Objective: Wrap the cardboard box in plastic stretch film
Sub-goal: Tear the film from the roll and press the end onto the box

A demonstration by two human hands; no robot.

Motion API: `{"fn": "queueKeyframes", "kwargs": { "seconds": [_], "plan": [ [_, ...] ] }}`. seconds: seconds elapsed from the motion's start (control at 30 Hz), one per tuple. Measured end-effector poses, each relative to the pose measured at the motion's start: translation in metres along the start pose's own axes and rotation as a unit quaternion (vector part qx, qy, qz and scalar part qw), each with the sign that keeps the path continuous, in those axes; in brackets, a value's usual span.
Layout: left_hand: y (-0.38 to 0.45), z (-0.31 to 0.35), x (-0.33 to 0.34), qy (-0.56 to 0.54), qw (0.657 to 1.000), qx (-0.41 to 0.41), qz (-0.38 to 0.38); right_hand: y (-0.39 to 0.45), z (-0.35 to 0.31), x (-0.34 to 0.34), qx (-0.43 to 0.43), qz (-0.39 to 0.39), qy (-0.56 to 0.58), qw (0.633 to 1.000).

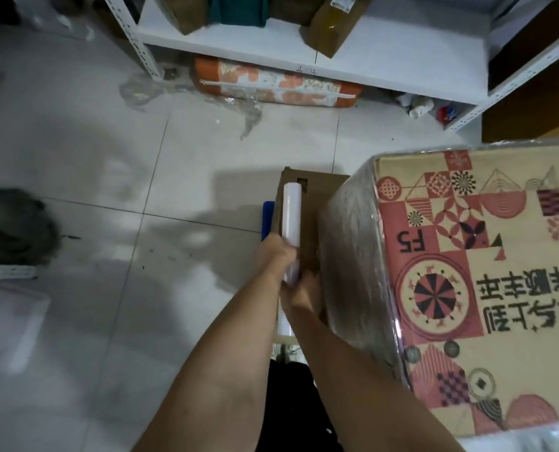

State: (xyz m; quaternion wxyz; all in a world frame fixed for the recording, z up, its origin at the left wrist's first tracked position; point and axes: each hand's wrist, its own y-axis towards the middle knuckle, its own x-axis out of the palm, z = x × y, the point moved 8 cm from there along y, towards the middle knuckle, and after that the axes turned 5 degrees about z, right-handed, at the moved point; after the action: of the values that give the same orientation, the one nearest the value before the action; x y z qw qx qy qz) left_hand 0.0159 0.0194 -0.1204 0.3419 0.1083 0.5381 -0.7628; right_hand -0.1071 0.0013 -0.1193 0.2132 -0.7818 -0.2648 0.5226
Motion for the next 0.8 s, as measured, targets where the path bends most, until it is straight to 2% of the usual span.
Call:
{"fn": "queueKeyframes", "kwargs": {
  "seconds": [0.17, 0.5, 0.67, 0.8],
  "plan": [
    [0.016, 0.025, 0.006, 0.041, 0.996, 0.071, 0.025, 0.015, 0.007, 0.004, 0.064, 0.012, -0.003, 0.998],
    [0.03, 0.022, 0.023, 0.056, 0.996, 0.064, -0.007, 0.015, 0.018, 0.007, 0.033, 0.013, -0.037, 0.999],
    [0.027, 0.021, 0.026, 0.068, 0.996, 0.063, -0.005, 0.016, 0.012, 0.006, 0.049, -0.01, -0.084, 0.995],
    [0.021, 0.021, 0.026, 0.095, 0.993, 0.056, -0.031, 0.005, 0.01, 0.001, 0.065, -0.019, -0.115, 0.991]
  ]
}}
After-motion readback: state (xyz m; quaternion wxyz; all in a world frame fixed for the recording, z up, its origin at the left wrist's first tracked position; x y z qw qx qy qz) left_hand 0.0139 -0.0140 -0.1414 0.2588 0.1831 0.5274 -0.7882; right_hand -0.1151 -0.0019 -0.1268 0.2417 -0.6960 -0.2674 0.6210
